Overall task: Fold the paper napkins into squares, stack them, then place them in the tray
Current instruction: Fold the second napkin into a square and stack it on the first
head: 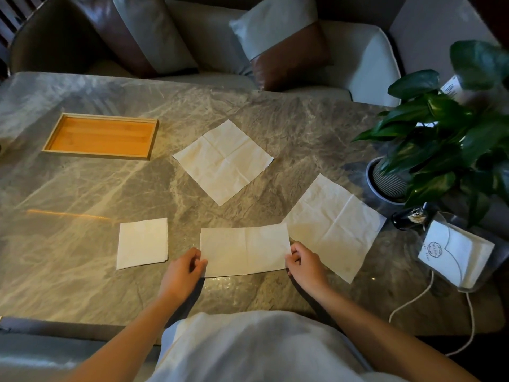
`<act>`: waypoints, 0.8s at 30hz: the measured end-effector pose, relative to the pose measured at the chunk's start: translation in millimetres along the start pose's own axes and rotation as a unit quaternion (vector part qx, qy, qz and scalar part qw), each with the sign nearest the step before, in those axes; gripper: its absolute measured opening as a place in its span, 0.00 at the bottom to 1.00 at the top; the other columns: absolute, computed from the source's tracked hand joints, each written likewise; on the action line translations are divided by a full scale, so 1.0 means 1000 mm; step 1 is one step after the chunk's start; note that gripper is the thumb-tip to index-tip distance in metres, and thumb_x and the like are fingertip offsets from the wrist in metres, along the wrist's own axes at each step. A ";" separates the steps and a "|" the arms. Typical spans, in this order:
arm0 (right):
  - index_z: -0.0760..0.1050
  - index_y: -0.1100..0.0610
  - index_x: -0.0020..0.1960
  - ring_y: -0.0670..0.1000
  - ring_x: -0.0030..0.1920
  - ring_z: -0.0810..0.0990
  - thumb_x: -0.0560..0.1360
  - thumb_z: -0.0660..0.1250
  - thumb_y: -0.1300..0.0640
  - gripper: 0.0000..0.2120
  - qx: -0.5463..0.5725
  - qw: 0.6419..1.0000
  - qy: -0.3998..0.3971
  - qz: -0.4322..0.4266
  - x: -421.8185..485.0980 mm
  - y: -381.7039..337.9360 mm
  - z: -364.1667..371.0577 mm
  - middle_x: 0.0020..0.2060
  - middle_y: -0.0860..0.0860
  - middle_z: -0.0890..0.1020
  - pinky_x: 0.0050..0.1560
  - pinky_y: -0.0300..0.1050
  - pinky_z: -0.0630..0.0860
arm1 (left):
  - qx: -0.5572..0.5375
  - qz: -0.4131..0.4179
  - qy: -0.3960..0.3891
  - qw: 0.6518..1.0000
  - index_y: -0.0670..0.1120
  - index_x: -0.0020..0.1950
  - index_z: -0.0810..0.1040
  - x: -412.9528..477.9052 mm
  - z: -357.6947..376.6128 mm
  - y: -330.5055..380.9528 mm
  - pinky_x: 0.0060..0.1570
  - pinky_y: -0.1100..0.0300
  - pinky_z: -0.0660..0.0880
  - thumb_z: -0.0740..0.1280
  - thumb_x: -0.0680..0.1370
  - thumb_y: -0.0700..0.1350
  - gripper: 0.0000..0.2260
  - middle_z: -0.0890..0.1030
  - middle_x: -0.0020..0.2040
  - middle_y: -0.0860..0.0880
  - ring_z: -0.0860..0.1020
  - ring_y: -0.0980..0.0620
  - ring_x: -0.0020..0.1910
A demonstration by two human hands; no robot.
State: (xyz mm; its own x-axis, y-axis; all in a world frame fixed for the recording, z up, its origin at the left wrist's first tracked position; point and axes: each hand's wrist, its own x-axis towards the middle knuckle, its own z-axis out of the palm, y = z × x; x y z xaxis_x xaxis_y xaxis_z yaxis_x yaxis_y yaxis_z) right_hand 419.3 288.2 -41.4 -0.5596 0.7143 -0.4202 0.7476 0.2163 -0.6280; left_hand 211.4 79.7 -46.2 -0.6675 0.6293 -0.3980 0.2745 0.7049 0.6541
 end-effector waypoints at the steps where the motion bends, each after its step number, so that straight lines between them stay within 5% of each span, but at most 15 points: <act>1: 0.72 0.55 0.43 0.52 0.38 0.82 0.77 0.65 0.53 0.07 -0.003 1.000 0.003 -0.001 0.000 0.000 0.000 0.38 0.51 0.82 0.42 0.56 0.82 | 0.002 -0.002 -0.002 1.000 0.50 0.41 0.73 0.000 0.000 0.001 0.40 0.48 0.77 0.63 0.78 0.48 0.06 0.80 0.35 0.47 0.78 0.47 0.35; 8: 0.72 0.53 0.44 0.49 0.38 0.80 0.76 0.67 0.54 0.05 -0.013 1.000 0.013 0.001 0.001 0.006 0.000 0.37 0.47 0.80 0.42 0.54 0.81 | 0.097 0.015 -0.003 0.995 0.49 0.42 0.69 -0.002 0.002 0.002 0.32 0.52 0.75 0.62 0.78 0.48 0.06 0.78 0.33 0.51 0.76 0.52 0.32; 11: 0.70 0.50 0.52 0.46 0.38 0.79 0.75 0.69 0.54 0.09 -0.016 1.000 0.014 -0.002 0.001 0.008 0.000 0.37 0.46 0.78 0.42 0.48 0.81 | 0.144 0.016 -0.012 0.989 0.49 0.49 0.67 -0.002 0.004 0.001 0.30 0.55 0.75 0.61 0.78 0.49 0.06 0.78 0.36 0.52 0.76 0.53 0.31; 13: 0.69 0.50 0.57 0.45 0.38 0.78 0.74 0.70 0.54 0.14 -0.011 0.999 0.037 -0.007 0.000 0.008 -0.001 0.38 0.45 0.76 0.40 0.43 0.79 | 0.160 0.005 -0.015 0.987 0.50 0.59 0.63 -0.003 0.006 0.004 0.30 0.57 0.74 0.63 0.77 0.51 0.15 0.80 0.39 0.51 0.78 0.51 0.34; 16: 0.70 0.52 0.60 0.45 0.44 0.77 0.74 0.70 0.54 0.17 -0.062 0.993 0.085 -0.060 0.001 0.003 -0.003 0.44 0.43 0.75 0.46 0.44 0.79 | 0.215 0.032 0.034 0.975 0.46 0.70 0.61 -0.004 0.006 0.006 0.50 0.51 0.74 0.64 0.75 0.55 0.27 0.79 0.55 0.47 0.79 0.46 0.52; 19: 0.70 0.52 0.63 0.50 0.58 0.74 0.74 0.68 0.52 0.19 -0.171 0.970 0.083 -0.154 0.003 -0.008 -0.002 0.58 0.47 0.76 0.60 0.49 0.72 | 0.276 0.137 0.087 0.947 0.44 0.70 0.66 -0.003 0.009 0.016 0.59 0.46 0.69 0.60 0.76 0.57 0.26 0.74 0.63 0.45 0.74 0.42 0.60; 24: 0.51 0.51 0.77 0.52 0.78 0.47 0.79 0.60 0.48 0.31 -0.327 0.915 -0.066 -0.226 0.008 -0.041 0.030 0.79 0.50 0.50 0.75 0.60 0.44 | 0.356 0.199 -0.054 0.911 0.50 0.77 0.46 0.007 0.039 0.044 0.74 0.43 0.42 0.49 0.81 0.58 0.27 0.48 0.79 0.49 0.47 0.49 0.77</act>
State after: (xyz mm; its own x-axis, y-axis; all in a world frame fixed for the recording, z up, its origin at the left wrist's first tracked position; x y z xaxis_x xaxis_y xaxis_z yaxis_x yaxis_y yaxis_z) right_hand 373.4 265.6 -38.6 -0.8706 0.3764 -0.3169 0.4593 0.8526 -0.2491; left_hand 245.7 128.1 -45.9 -0.3551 0.8833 -0.3062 0.8855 0.4228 0.1928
